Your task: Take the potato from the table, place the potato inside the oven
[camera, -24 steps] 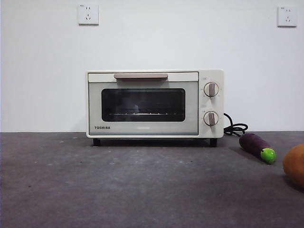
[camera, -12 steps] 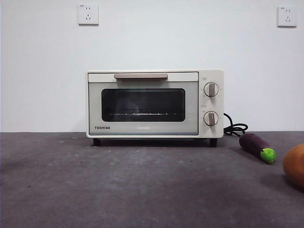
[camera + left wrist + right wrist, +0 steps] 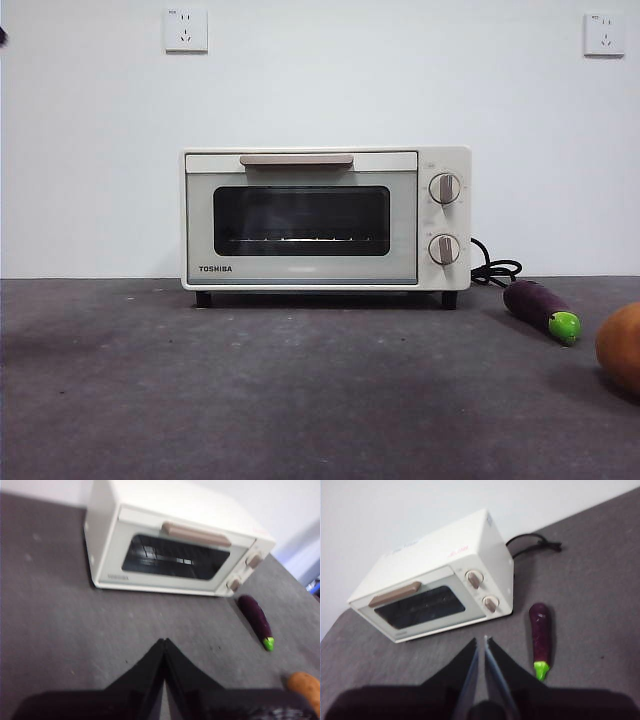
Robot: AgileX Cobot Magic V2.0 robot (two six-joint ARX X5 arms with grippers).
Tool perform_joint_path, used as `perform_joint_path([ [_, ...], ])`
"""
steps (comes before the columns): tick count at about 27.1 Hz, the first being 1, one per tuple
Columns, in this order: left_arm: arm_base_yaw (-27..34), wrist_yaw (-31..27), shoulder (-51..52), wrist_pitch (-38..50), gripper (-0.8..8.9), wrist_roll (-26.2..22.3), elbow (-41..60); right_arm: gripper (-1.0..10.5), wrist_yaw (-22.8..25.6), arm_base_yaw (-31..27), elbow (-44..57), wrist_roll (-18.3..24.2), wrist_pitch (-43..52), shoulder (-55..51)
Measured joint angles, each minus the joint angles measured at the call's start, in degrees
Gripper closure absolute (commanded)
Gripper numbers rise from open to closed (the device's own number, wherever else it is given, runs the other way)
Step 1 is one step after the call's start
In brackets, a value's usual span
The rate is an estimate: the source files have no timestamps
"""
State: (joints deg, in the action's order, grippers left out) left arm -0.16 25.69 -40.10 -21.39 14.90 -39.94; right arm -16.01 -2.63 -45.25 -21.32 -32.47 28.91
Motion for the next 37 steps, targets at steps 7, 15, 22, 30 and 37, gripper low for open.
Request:
perform_joint_path([
  [7,-1.0,4.0,-14.0,-5.2,8.19,0.3,-10.0,9.2,-8.7,0.0,-4.0,3.5,-4.0,8.5],
  [15,-4.2,4.5,-28.4,-7.5,8.19,0.4,-22.6,9.2,-14.4,0.0,-9.1,7.4,-11.8,16.1],
  [22,-6.3,4.5,-41.7,-10.4,8.19,0.4,-35.0,9.2,-14.5,0.0,-12.0,10.8,-17.7,19.3],
  [30,-9.0,4.5,-57.8,-12.5,8.19,0.3,-52.5,9.2,-14.4,0.0,-12.4,12.9,-19.6,19.7],
  [37,-11.6,4.5,-68.7,-13.7,8.19,0.3,-64.3,9.2,-14.4,0.0,-12.4,13.2,-22.2,19.7],
])
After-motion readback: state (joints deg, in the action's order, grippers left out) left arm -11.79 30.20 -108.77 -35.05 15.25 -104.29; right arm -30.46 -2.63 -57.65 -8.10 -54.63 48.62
